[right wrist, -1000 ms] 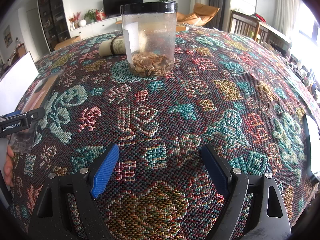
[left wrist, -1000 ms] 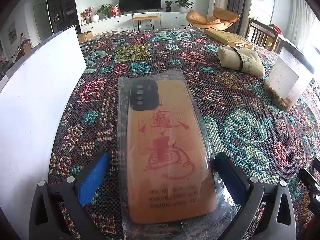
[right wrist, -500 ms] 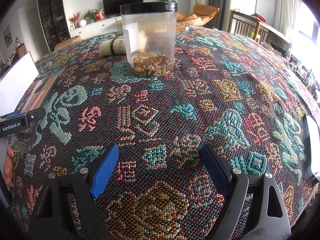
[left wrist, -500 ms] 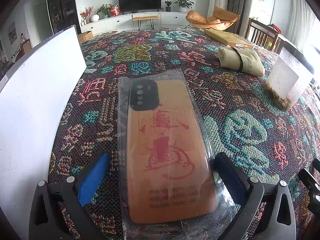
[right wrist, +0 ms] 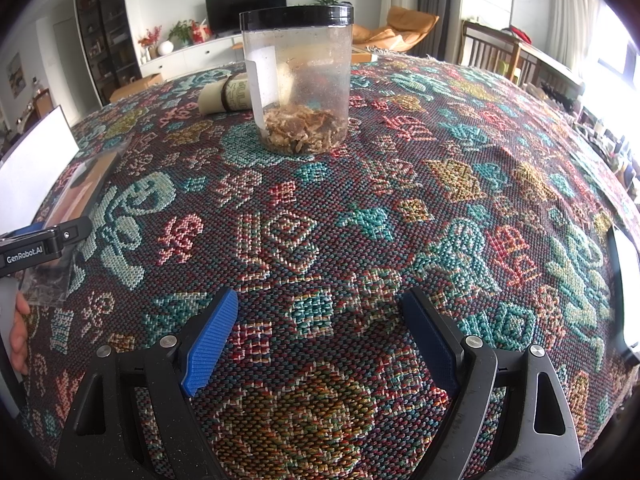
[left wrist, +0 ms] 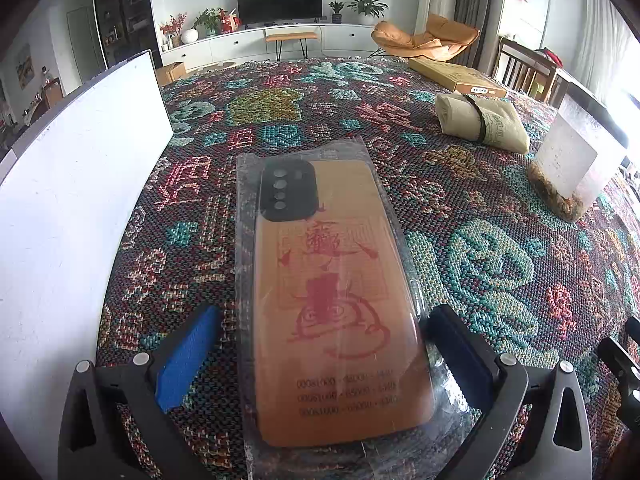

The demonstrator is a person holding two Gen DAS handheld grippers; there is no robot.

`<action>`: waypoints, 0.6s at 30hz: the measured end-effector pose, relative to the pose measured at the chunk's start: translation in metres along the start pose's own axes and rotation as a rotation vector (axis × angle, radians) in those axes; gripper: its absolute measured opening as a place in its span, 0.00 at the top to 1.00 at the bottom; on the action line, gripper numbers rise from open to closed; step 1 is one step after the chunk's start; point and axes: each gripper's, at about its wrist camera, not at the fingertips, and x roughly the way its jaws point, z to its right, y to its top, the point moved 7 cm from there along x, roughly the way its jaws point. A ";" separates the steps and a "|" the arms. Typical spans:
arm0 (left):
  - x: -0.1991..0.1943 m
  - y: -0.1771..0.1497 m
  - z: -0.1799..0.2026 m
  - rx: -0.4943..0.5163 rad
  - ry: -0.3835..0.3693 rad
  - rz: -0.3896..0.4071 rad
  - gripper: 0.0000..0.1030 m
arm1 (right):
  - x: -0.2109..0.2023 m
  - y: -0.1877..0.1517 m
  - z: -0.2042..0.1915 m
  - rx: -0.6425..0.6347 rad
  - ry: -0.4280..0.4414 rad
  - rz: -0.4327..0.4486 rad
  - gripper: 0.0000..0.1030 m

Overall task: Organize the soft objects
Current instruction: 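Hold the bagged phone case in the left gripper above the table, then grasp the rolled beige cloth with the right gripper and lift it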

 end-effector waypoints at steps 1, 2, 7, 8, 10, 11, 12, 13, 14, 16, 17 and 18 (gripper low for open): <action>0.000 0.000 0.000 0.000 0.000 0.000 0.00 | 0.000 0.000 0.000 0.005 0.007 0.003 0.16; 0.000 0.000 0.000 0.000 0.000 0.000 0.00 | -0.001 0.001 0.001 0.017 0.019 0.008 0.17; 0.000 0.000 0.000 0.000 0.000 0.000 0.00 | -0.006 0.018 0.033 0.159 0.025 0.068 0.17; 0.000 0.000 0.000 0.000 0.000 0.000 0.00 | -0.006 0.029 0.042 0.176 0.018 0.096 0.17; 0.000 0.000 0.000 0.000 0.000 0.000 0.00 | -0.001 0.059 0.060 0.180 -0.007 0.149 0.17; 0.000 0.000 0.000 0.000 0.000 0.000 0.00 | 0.003 0.074 0.071 0.181 -0.030 0.168 0.17; 0.000 0.000 0.000 0.000 0.000 0.000 0.00 | 0.011 0.089 0.082 0.185 -0.048 0.179 0.17; 0.000 0.000 0.000 0.000 -0.001 0.000 0.00 | 0.019 0.102 0.093 0.195 -0.068 0.178 0.17; 0.000 0.000 0.000 -0.001 -0.001 0.000 0.00 | 0.030 0.114 0.103 0.201 -0.081 0.169 0.17; 0.000 0.000 0.000 0.000 0.000 0.000 0.00 | 0.054 0.132 0.115 0.176 -0.088 0.129 0.18; 0.000 0.000 0.000 0.000 0.000 0.000 0.00 | 0.065 0.139 0.115 0.144 -0.086 0.108 0.18; 0.000 0.000 0.000 0.000 0.000 0.000 0.00 | 0.074 0.143 0.113 0.104 -0.075 0.090 0.18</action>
